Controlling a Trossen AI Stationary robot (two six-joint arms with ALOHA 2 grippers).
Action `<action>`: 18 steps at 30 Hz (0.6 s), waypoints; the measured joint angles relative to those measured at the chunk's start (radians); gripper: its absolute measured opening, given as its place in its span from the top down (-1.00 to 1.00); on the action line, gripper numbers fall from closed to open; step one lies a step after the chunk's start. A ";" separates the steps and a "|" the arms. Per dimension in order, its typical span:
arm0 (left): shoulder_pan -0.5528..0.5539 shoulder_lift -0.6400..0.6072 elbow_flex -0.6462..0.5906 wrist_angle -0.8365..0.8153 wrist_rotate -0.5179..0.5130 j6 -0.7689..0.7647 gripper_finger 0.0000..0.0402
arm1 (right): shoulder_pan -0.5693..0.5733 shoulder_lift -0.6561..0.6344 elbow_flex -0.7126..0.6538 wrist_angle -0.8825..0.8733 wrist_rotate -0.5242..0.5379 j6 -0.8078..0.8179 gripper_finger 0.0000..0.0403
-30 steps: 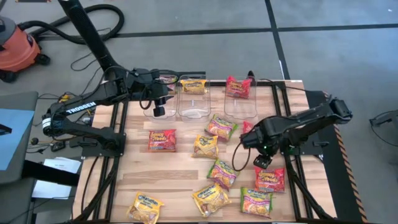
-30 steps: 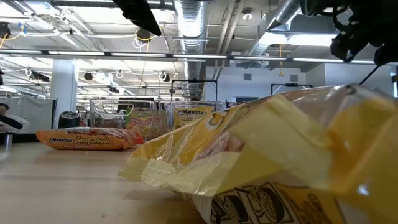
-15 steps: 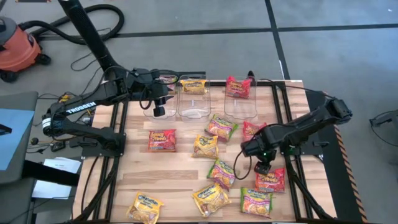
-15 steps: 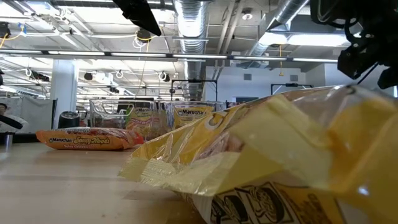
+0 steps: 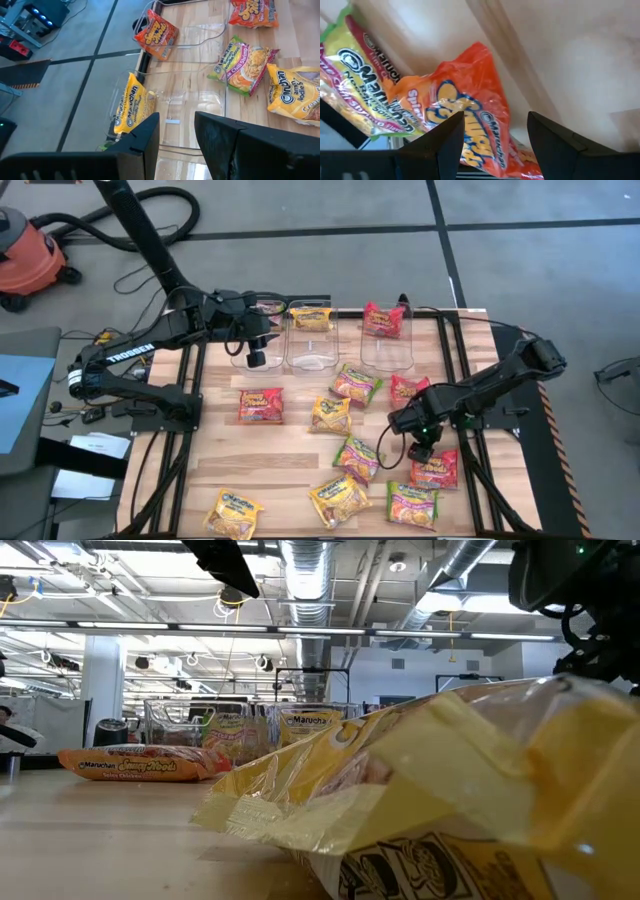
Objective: Sort Maruchan noodles
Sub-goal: Put the orange noodle pack into the right transparent bin
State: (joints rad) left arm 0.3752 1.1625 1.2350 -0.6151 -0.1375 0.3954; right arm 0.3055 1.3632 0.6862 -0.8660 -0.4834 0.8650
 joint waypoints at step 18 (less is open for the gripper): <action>0.000 0.000 0.000 0.000 0.000 0.000 0.43 | 0.016 0.000 -0.068 0.107 -0.019 0.036 0.07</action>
State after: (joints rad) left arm 0.3756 1.1625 1.2346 -0.6147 -0.1379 0.3958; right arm 0.3214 1.3628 0.6186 -0.7587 -0.5022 0.9012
